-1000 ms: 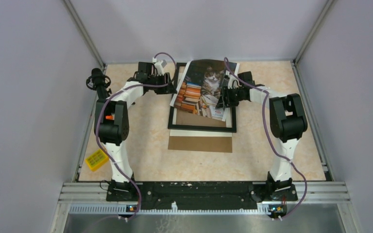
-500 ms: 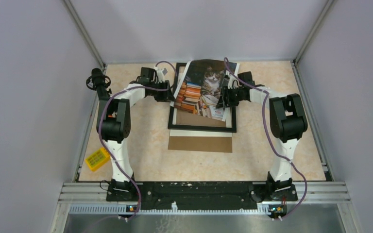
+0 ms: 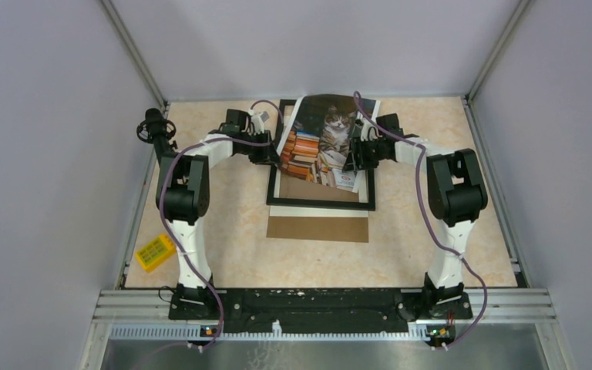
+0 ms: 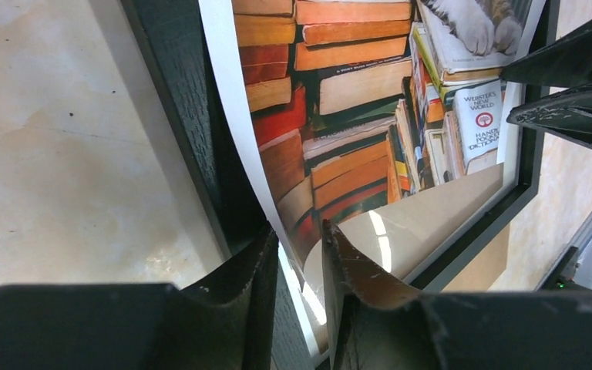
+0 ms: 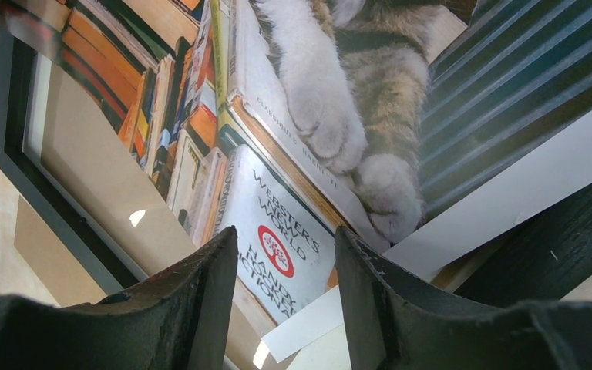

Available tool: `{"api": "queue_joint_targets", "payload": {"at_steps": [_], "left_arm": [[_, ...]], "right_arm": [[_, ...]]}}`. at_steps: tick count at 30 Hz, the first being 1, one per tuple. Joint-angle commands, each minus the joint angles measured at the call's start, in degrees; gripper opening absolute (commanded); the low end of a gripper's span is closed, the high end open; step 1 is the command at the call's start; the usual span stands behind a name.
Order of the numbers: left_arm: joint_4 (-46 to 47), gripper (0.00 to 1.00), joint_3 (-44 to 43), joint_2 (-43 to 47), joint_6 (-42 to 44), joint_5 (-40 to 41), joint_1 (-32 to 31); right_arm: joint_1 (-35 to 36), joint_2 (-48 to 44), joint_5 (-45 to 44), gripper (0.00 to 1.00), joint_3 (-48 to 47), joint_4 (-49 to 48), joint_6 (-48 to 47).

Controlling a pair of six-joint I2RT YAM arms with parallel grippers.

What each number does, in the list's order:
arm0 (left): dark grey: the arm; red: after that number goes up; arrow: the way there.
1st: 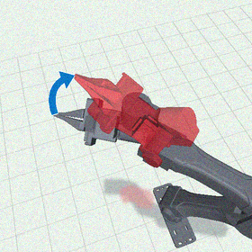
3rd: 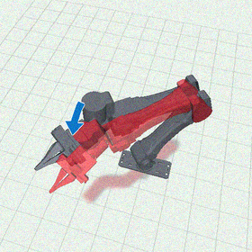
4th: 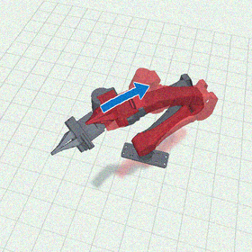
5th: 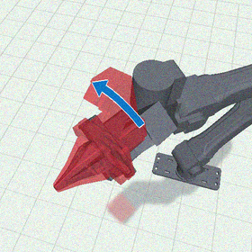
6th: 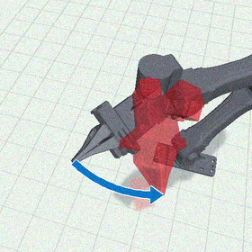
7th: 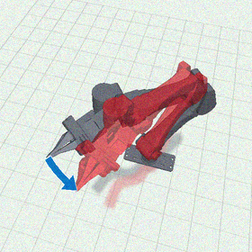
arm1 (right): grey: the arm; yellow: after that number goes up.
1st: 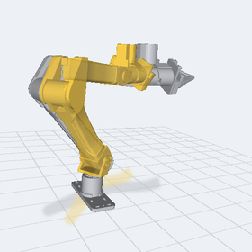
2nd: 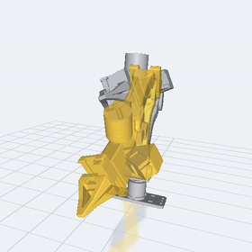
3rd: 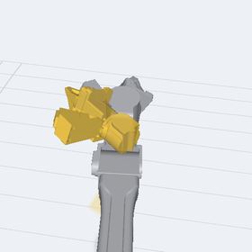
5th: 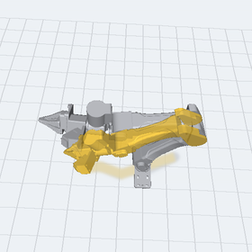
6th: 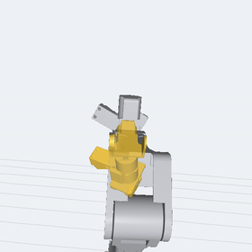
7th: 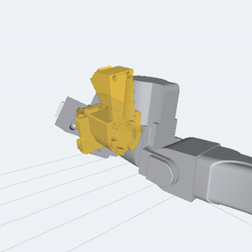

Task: Take the photo out of the frame
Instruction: Adjust the photo in the photo frame.

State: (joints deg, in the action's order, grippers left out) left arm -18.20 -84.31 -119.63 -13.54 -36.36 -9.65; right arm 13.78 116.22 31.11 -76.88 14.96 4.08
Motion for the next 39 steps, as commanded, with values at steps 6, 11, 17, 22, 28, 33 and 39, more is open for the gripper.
{"api": "queue_joint_targets", "payload": {"at_steps": [6, 11, 17, 22, 28, 33, 39], "left_arm": [[6.7, 0.46, 0.0, -2.9, -5.9, -2.5, -0.2], [12.1, 0.46, 0.0, -4.7, -9.9, -3.4, -0.3], [17.6, 0.47, 0.2, -7.5, -16.0, -6.5, -0.3], [20.4, 0.43, -0.5, -10.0, -18.6, -8.6, -0.3], [23.9, 0.0, 1.4, -9.0, -21.1, -14.1, -0.2], [31.6, 0.0, 8.0, -3.5, -23.4, -19.7, 0.2], [42.9, 0.0, 19.9, 4.4, -29.9, -23.2, 0.7]], "right_arm": [[1.2, 2.0, -5.2, 0.5, 1.5, 2.4, -1.6], [1.2, 2.2, -5.7, 0.49, 1.4, 2.6, -1.9], [1.2, 2.8, -5.9, 0.49, 1.5, 2.7, -1.9], [1.3, 2.9, -6.1, 0.49, 1.4, 2.9, -2.1], [1.2, 2.5, -6.0, 0.49, 1.3, 3.4, -2.3], [1.2, 0.3, -5.6, 0.5, 0.9, 3.9, -2.3], [1.2, -2.7, -5.4, 0.54, 0.3, 5.1, -3.0]]}}
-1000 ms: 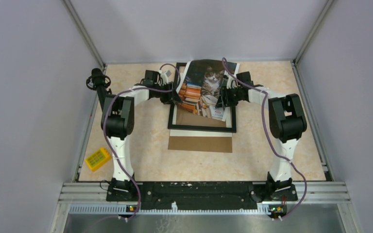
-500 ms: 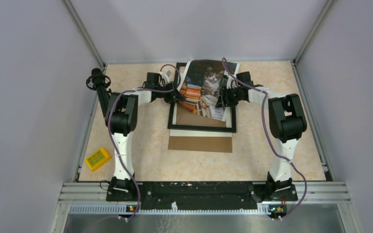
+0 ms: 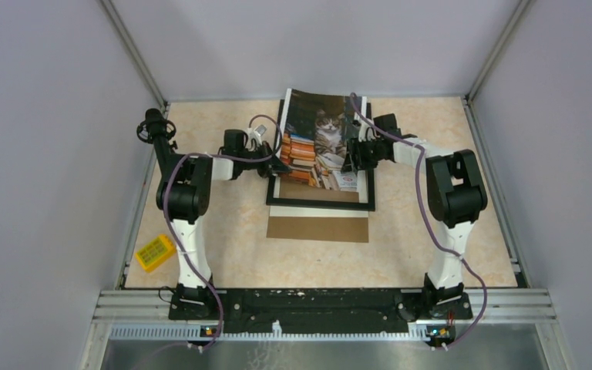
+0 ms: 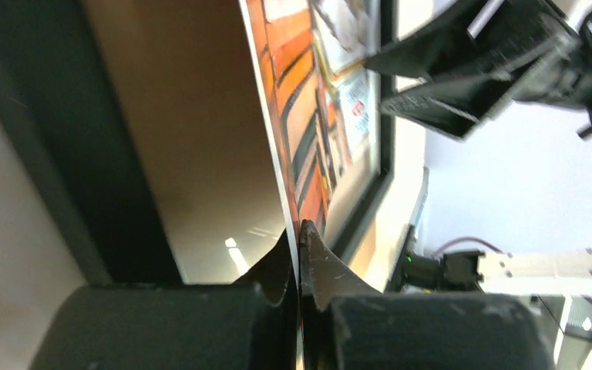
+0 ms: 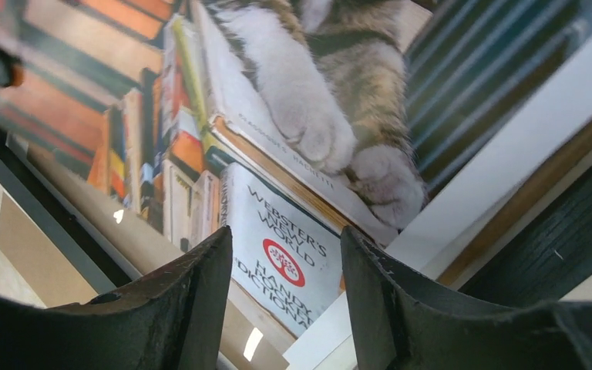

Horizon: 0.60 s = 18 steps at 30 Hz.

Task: Take the photo out of the frame
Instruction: Adjust the photo in the photo frame.

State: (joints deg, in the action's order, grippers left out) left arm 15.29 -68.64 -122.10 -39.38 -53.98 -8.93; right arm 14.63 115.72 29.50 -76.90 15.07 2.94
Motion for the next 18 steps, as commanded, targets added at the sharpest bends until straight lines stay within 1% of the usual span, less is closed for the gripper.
{"api": "queue_joint_targets", "payload": {"at_steps": [1, 4, 8, 12, 18], "left_arm": [[11.3, 0.0, 5.5, 7.4, -5.2, -6.4, -0.1], [15.7, 0.0, 8.7, 8.7, -6.8, -6.7, -0.1], [13.4, 0.0, 9.1, 8.0, -7.3, -6.5, 0.2], [4.2, 0.0, 6.8, 6.5, -3.6, -7.1, 0.4], [-4.3, 0.0, 6.5, 7.3, 2.2, -7.5, 0.9]], "right_arm": [[0.4, -2.5, -3.8, 0.55, 0.2, 5.2, -2.0], [0.5, -3.1, -3.4, 0.59, 0.2, 5.6, -2.5], [0.4, -4.6, -2.9, 0.62, 0.6, 6.3, -2.5], [0.4, -6.9, -1.2, 0.62, 1.8, 7.7, -2.1], [0.4, -11.5, 2.0, 0.62, 5.5, 8.7, -1.4]]}}
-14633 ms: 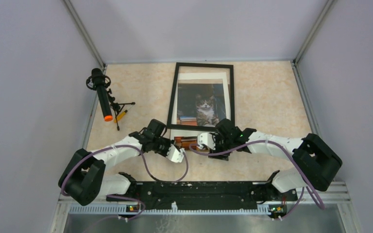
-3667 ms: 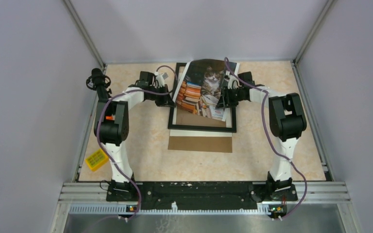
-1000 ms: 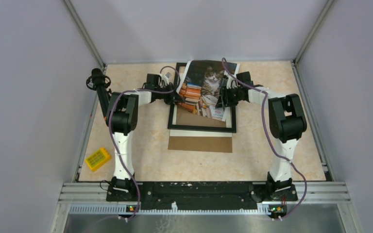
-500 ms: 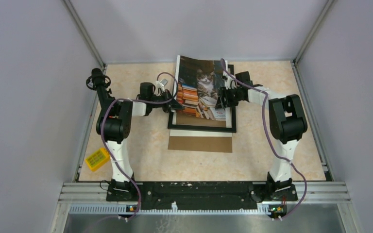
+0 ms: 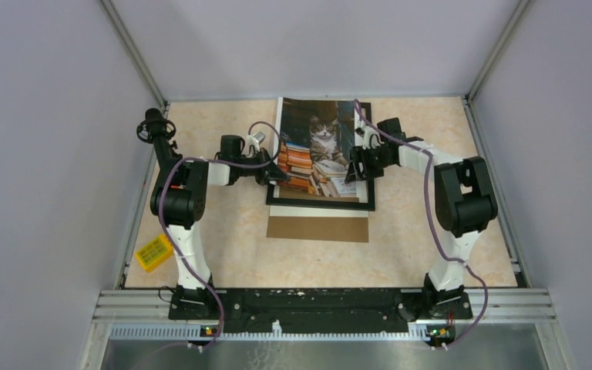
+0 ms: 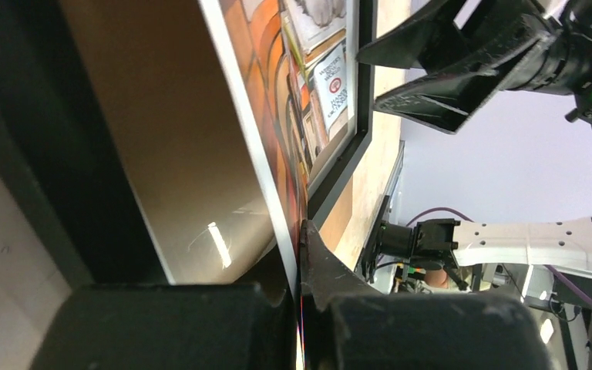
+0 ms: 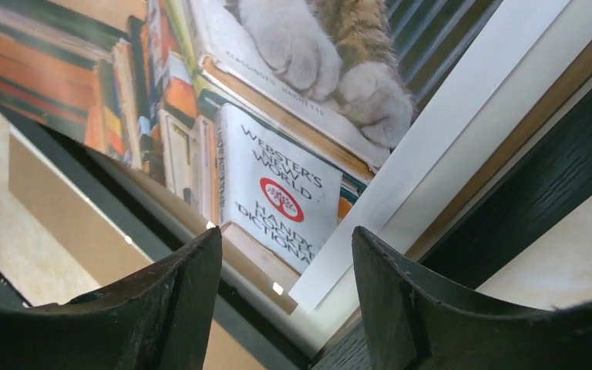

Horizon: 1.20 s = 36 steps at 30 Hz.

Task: Take the photo out of the frame
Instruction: Adjust the photo in the photo frame, then reset both arms

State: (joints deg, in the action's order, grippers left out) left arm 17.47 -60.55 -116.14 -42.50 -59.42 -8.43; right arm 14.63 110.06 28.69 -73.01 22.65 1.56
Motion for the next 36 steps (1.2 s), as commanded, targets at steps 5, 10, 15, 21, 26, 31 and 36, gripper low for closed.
{"api": "queue_joint_targets", "payload": {"at_steps": [5, 10, 15, 21, 26, 31, 36], "left_arm": [[-11.6, 0.0, -2.8, 0.3, 8.5, -4.0, 0.4], [-16.1, 0.0, -2.9, 0.9, 10.8, -4.1, 0.3], [-23.5, 0.53, -3.4, 4.8, 15.9, 0.2, 0.3], [-32.9, 0.85, -6.1, 13.1, 24.7, 8.1, 0.3], [-40.8, 0.99, -10.6, 20.7, 34.5, 19.1, 0.3], [-46.4, 0.99, -15.4, 26.2, 40.7, 24.7, 0.3], [-52.6, 0.99, -19.5, 31.2, 50.6, 29.5, 0.0]], "right_arm": [[0.4, -10.4, 3.8, 0.64, 4.2, 0.8, -0.5], [0.4, -13.3, 3.1, 0.67, 4.7, 2.4, -1.3], [0.4, -15.1, 2.8, 0.71, 3.6, 4.2, -3.1], [0.5, -18.2, 1.7, 0.77, 2.2, 6.1, -3.9], [0.2, -22.7, 0.7, 0.99, 0.9, 7.8, -5.3], [-1.0, -28.4, -0.9, 0.99, -0.9, 8.9, -6.0], [-5.6, -35.0, -1.6, 0.99, 0.9, 8.1, -5.4]]}}
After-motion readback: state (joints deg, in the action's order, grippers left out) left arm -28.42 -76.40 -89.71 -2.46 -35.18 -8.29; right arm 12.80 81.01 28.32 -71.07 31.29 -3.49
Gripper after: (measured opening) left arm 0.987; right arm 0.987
